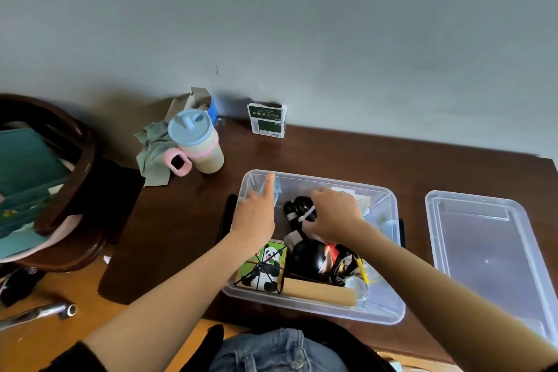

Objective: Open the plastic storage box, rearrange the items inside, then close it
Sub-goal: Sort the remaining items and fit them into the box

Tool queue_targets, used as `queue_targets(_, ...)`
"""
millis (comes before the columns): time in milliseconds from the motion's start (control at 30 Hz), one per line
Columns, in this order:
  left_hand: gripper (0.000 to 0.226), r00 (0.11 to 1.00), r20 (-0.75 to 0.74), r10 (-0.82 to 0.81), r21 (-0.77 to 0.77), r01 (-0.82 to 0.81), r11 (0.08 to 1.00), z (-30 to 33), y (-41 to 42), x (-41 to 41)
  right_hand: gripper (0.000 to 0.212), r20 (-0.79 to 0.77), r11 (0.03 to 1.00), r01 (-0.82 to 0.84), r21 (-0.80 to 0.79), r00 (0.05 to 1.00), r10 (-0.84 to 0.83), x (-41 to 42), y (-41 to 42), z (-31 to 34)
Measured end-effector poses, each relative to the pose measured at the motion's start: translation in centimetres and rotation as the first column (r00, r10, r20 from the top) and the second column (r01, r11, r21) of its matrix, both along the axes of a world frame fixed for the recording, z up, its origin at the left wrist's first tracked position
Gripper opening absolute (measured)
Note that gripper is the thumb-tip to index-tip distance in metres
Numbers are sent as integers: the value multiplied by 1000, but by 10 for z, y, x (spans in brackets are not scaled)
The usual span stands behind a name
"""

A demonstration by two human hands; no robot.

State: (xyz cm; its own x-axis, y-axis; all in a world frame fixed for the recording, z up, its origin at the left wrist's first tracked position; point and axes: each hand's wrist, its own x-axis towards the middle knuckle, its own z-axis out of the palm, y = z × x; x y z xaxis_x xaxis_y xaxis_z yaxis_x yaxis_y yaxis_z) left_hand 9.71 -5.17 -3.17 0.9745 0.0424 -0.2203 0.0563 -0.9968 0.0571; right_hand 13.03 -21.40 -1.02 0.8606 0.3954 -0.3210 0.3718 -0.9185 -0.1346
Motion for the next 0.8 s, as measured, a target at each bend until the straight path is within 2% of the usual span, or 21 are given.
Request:
queue_targets(133,89,999,-40,22,-59,-24,998,0,-4,11,37,-75,986,126,110,990,-118,-6,-22,-4)
queue_targets(233,90,1000,-2,-10,-55,10,998,-3,-5,7,34,-92,964,197,177,979,-184,-10,-25,-9)
queue_targets(400,64,996,-22,-81,-62,80,995,-8,-3,-2,32,-101,944,251,216,967,-233,-12,-26,-10)
queue_targets(567,40,976,-200,84,-203,-125,971,-13,-9,5,32,-96,941,263,214,964,-247,-13,-25,-10)
queue_targets(667,36,948,-272,164,-270,-239,933,-19,-11,5,32,-111,937,275,214,960,-257,-16,-27,-12)
queue_targets(800,36,920,-354,168,-329,-291,898,-24,-7,12,40,-118,939,288,188,956,-269,-19,-25,-14)
